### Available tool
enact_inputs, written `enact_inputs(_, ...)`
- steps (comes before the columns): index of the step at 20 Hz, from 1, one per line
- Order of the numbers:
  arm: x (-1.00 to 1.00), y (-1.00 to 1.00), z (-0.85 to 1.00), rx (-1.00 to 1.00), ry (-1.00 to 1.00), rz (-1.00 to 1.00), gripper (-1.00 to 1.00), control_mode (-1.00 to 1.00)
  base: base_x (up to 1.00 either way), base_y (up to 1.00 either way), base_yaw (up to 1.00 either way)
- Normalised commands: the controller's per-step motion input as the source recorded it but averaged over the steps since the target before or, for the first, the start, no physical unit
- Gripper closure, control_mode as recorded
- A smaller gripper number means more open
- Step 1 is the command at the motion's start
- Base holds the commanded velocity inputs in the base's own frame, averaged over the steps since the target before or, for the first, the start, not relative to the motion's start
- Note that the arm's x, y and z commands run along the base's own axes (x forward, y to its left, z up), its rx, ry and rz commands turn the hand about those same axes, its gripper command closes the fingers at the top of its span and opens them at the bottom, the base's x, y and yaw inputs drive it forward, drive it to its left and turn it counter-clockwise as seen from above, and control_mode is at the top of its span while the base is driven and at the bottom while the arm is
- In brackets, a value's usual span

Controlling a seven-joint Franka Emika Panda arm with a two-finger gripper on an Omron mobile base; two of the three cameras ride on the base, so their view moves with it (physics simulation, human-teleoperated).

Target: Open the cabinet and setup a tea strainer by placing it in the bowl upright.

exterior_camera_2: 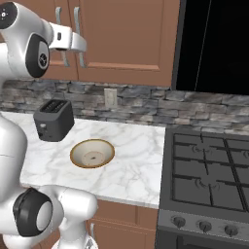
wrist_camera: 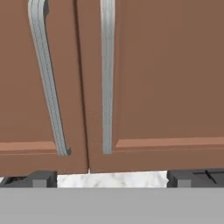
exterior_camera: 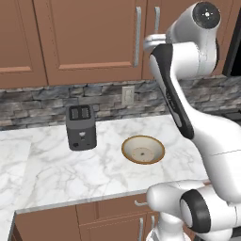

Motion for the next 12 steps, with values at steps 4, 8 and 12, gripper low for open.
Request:
enact_inputs(4,0.41,0.02,-0.09,0.00,0.01,0.00,-1.00,-1.00,0.00,0.00,0.00)
enact_inputs(8,0.42,-0.03,-0.08,0.00,0.00,0.00,-1.00,-1.00,0.00,0.00,0.00)
enact_inputs(12,0.40,0.00,-0.06,0.00,0.00,0.00,-1.00,-1.00,0.00,0.00,0.00)
